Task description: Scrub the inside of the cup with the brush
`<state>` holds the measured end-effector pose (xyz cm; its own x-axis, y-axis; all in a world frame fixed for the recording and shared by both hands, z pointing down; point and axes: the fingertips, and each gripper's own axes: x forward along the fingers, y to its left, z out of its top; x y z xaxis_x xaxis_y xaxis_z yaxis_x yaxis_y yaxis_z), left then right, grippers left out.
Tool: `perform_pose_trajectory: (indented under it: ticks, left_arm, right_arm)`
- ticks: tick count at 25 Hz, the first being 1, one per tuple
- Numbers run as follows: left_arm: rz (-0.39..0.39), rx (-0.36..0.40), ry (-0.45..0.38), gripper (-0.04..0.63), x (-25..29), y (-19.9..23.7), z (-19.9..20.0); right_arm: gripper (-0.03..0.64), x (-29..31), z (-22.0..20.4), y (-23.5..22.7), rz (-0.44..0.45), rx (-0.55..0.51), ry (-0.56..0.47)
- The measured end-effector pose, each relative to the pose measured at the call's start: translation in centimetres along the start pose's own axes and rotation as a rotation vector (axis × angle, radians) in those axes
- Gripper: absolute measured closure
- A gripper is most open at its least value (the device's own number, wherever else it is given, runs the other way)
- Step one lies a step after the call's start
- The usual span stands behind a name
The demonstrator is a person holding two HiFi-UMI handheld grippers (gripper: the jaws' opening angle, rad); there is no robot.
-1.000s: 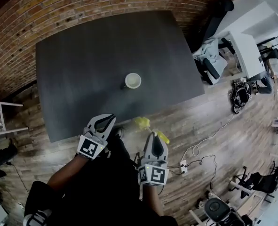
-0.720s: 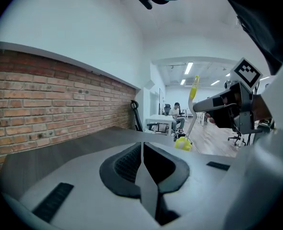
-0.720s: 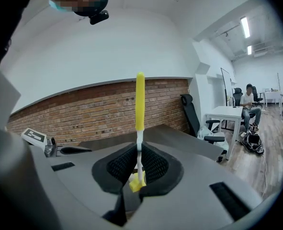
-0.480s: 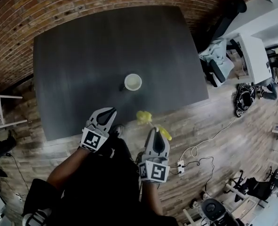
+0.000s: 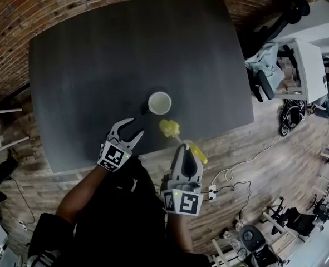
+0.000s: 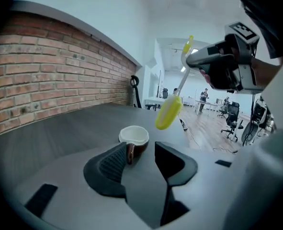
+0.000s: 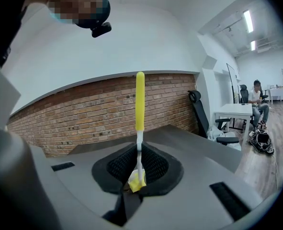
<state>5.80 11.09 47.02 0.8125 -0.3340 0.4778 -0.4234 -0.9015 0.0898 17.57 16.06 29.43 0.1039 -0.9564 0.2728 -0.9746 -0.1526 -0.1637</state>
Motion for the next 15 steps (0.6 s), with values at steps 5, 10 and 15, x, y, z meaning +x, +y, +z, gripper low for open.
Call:
perform_pose_trajectory:
  ticks: [5, 10, 15]
  left_arm:
    - [-0.016, 0.030, 0.043, 0.419, 3.7, 1.4, -2.2]
    - [-0.021, 0.071, 0.067, 0.420, 6.6, 2.4, -3.7]
    - [-0.026, 0.065, 0.080, 0.420, 8.2, 3.0, -4.8]
  right_arm:
    - [0.572, 4.3, -0.4, 0.6, 0.015, -0.022, -0.011]
    - [0.572, 7.8, -2.2, 1.3, 0.034, -0.066, 0.005]
    - [0.572, 10.4, -4.6, 1.6, 0.030, -0.079, 0.033]
